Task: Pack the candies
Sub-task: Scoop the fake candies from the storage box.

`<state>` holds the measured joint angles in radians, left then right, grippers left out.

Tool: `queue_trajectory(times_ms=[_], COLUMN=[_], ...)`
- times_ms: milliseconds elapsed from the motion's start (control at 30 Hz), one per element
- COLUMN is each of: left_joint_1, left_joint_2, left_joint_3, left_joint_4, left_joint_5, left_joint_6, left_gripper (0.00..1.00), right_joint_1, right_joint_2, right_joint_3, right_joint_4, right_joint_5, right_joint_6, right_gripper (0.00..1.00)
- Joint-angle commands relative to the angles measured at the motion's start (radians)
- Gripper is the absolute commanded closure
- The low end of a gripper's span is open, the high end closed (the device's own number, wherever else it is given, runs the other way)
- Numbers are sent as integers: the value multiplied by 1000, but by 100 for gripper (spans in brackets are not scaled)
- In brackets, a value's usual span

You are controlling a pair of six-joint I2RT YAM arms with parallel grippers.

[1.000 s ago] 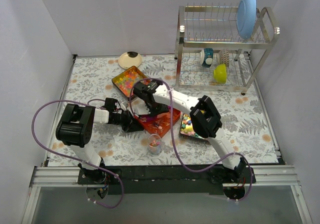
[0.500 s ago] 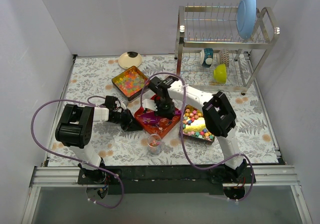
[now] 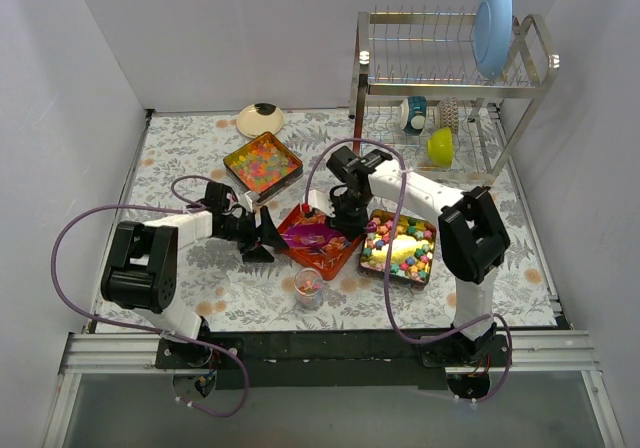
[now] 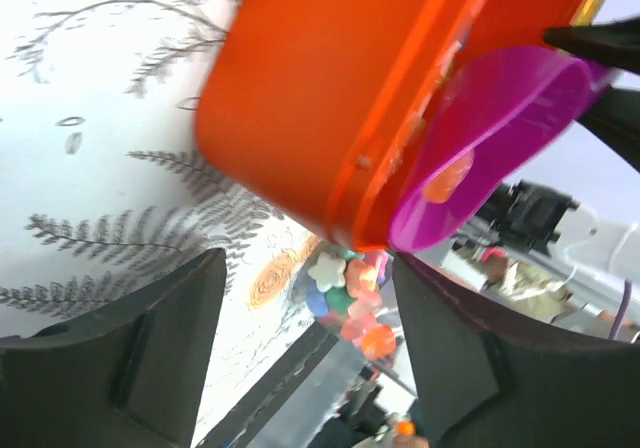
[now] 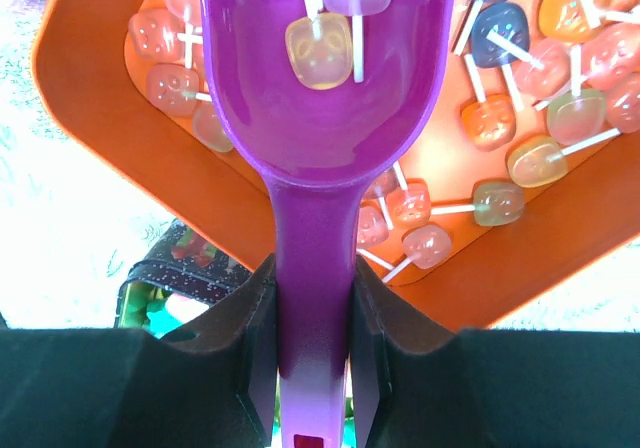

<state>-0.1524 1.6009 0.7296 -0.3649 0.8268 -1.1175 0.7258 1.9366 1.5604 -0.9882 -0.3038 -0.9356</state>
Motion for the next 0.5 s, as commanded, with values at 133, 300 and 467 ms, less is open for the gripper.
queue_trajectory(times_ms=[133,300,467], left_joint_1=[59,187,264], left_joint_2=[-82,-108,-133], left_joint_3=[77,102,128], left_joint_4=[-71,-51,-17], left_joint_5=[67,100,124], left_joint_6=[151,148,117], left_gripper=[31,31,31], right_joint_1=[-54,-60,-29], right_joint_2=[-195,-267,-310], right_joint_3=[-65,21,102], right_joint_4=[34,-70,-228], right_joint_5=[-84,-43,14], right_joint_6=[-72,-155,-199], right_gripper=[99,99,99])
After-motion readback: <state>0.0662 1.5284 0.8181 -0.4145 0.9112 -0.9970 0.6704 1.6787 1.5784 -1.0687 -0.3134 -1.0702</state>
